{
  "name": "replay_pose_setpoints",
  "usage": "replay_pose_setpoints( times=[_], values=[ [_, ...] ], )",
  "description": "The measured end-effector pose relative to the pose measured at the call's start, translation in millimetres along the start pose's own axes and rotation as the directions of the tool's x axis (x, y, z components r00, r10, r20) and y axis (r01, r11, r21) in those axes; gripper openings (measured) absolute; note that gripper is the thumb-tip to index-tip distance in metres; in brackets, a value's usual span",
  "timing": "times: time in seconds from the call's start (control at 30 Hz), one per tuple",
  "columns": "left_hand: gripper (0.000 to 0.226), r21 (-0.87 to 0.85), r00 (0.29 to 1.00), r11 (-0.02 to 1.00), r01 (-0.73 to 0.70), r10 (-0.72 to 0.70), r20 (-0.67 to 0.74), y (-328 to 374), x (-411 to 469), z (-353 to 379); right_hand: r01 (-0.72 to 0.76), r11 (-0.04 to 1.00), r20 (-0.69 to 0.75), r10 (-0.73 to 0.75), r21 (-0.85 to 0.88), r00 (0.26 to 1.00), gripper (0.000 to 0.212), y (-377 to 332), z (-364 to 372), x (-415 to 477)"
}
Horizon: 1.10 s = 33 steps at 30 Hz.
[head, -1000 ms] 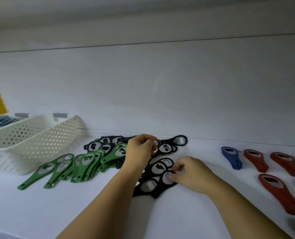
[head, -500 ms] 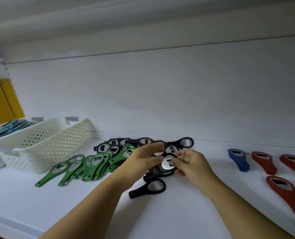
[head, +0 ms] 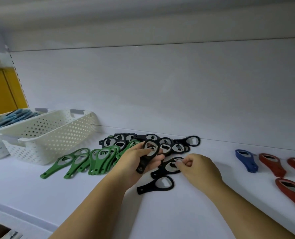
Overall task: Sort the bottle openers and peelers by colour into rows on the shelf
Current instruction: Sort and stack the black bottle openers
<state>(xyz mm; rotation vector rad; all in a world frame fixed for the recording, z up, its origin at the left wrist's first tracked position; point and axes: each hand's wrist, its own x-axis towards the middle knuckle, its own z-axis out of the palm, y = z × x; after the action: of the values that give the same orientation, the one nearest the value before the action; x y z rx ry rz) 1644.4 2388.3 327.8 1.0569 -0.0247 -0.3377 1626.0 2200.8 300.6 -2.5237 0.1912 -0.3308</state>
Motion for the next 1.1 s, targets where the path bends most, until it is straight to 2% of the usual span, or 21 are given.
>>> replay_pose_setpoints(
  times=[0.1, 0.17, 0.3, 0.47, 0.57, 0.63, 0.77, 0.87, 0.93, 1.0, 1.07, 1.1],
  values=[
    [0.023, -0.094, 0.999, 0.994, 0.049, -0.048, 0.011, 1.5, -0.5, 1.4, 0.003, 0.992, -0.026, -0.006, -0.127, 1.0, 0.026, -6.2, 3.8, 1.5],
    [0.029, -0.117, 0.997, 0.99, 0.079, -0.077, 0.023, 2.1, -0.4, 1.2, -0.009, 0.995, -0.025, 0.006, -0.099, 1.0, 0.023, -4.7, 3.6, 3.0],
    [0.037, -0.158, 0.995, 0.983, 0.093, -0.088, 0.041, 4.3, -0.6, -1.1, -0.039, 0.965, -0.02, 0.045, 0.259, 0.999, 0.015, 2.7, -3.6, 4.9],
    [0.036, -0.147, 0.998, 0.988, 0.056, -0.055, 0.01, 2.1, 2.3, -2.4, -0.113, 0.754, 0.004, 0.145, 0.647, 0.989, 0.007, 5.8, -16.3, 4.0],
    [0.034, -0.07, 0.999, 0.997, 0.036, -0.034, 0.028, 1.0, 0.6, 0.2, -0.083, 0.625, 0.004, 0.126, 0.776, 0.992, 0.007, -0.2, -22.2, -0.5],
    [0.029, 0.032, 0.995, 0.998, 0.048, -0.051, 0.08, -0.9, -3.5, 3.7, -0.07, 0.593, 0.022, 0.087, 0.802, 0.996, 0.008, -7.8, -22.1, -6.1],
    [0.022, 0.272, 0.952, 0.96, 0.074, -0.149, 0.267, -4.8, -13.9, 9.1, -0.038, 0.631, 0.038, 0.012, 0.775, 0.999, 0.007, -20.7, -14.9, -16.0],
    [0.026, 0.319, 0.92, 0.947, 0.03, -0.151, 0.361, -7.4, -13.4, 6.8, -0.011, 0.65, 0.014, 0.0, 0.76, 1.0, 0.008, -25.1, -13.9, -18.1],
    [0.03, 0.317, 0.929, 0.948, 0.019, -0.134, 0.345, -7.2, -12.1, 5.9, 0.007, 0.676, -0.003, -0.007, 0.737, 1.0, 0.009, -25.4, -13.5, -18.4],
    [0.031, 0.23, 0.952, 0.973, 0.027, -0.095, 0.292, -5.4, -9.9, 6.0, 0.018, 0.752, -0.017, -0.009, 0.659, 1.0, 0.012, -22.7, -11.2, -17.1],
    [0.03, 0.111, 0.976, 0.994, 0.015, -0.039, 0.213, -2.4, -7.5, 5.5, 0.061, 0.871, 0.002, -0.071, 0.487, 0.997, 0.012, -17.9, -9.0, -15.9],
    [0.029, 0.07, 0.985, 0.998, 0.002, -0.014, 0.172, -0.9, -6.8, 5.0, 0.092, 0.914, 0.059, -0.125, 0.394, 0.99, 0.012, -15.8, -8.4, -16.5]
  ],
)
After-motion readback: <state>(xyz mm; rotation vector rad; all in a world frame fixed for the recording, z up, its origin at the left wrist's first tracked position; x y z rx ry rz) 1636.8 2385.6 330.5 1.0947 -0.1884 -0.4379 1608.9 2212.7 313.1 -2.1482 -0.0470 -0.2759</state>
